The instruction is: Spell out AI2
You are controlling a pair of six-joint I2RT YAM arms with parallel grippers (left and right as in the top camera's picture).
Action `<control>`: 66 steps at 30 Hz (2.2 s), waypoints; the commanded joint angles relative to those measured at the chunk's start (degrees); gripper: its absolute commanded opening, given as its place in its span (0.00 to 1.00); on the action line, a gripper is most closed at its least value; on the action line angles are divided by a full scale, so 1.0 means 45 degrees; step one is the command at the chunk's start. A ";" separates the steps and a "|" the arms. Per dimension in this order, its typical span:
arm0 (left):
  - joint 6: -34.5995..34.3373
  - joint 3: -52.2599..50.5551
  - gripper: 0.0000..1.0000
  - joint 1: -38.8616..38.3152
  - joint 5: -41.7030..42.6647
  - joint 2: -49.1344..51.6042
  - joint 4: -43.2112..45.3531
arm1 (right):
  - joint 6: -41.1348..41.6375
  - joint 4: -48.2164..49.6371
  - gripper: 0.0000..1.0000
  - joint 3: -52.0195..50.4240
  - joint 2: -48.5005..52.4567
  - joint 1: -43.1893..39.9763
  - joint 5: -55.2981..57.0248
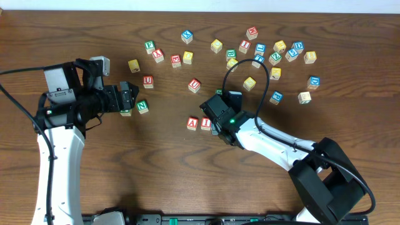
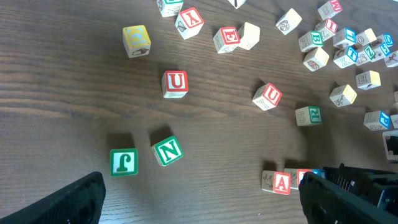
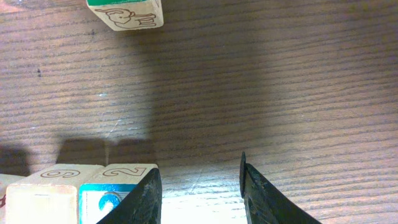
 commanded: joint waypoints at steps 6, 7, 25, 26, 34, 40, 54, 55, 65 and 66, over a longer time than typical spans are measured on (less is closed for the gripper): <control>0.0180 0.0209 0.98 0.0053 0.0029 0.0083 0.0005 | -0.0364 0.0117 0.36 -0.0102 -0.0282 0.0044 -0.0112; 0.0180 0.0209 0.98 0.0053 0.0029 0.0083 0.0005 | -0.0369 0.0121 0.35 -0.0102 -0.0282 0.0044 -0.0117; 0.0180 0.0209 0.98 0.0053 0.0029 0.0083 0.0005 | -0.0894 0.0641 0.36 -0.0102 -0.0277 0.0044 -0.0155; 0.0180 0.0209 0.98 0.0053 0.0029 0.0083 0.0005 | -0.0903 0.0641 0.36 -0.0102 -0.0277 0.0044 -0.0155; 0.0180 0.0209 0.98 0.0053 0.0029 0.0083 0.0010 | -0.1268 0.0831 0.36 -0.0102 -0.0272 0.0044 -0.0340; 0.0180 0.0209 0.98 0.0053 0.0029 0.0083 0.0005 | -0.1316 0.0923 0.36 -0.0102 -0.0029 0.0039 -0.0432; 0.0180 0.0209 0.98 0.0053 0.0034 0.0083 0.0005 | -0.0787 0.0971 0.44 -0.0102 0.0029 -0.0287 0.1253; 0.0180 0.0209 0.98 0.0053 0.0034 0.0083 0.0010 | -0.0670 0.0967 0.45 -0.0083 0.0029 -0.0437 0.1355; 0.0180 0.0209 0.98 0.0053 0.0034 0.0083 0.0005 | -0.0559 0.0627 0.40 0.0442 0.0024 -0.2691 0.0753; 0.0180 0.0209 0.98 0.0053 0.0029 0.0083 0.0005 | -0.0709 0.0631 0.40 0.0529 0.0019 -0.2856 0.0481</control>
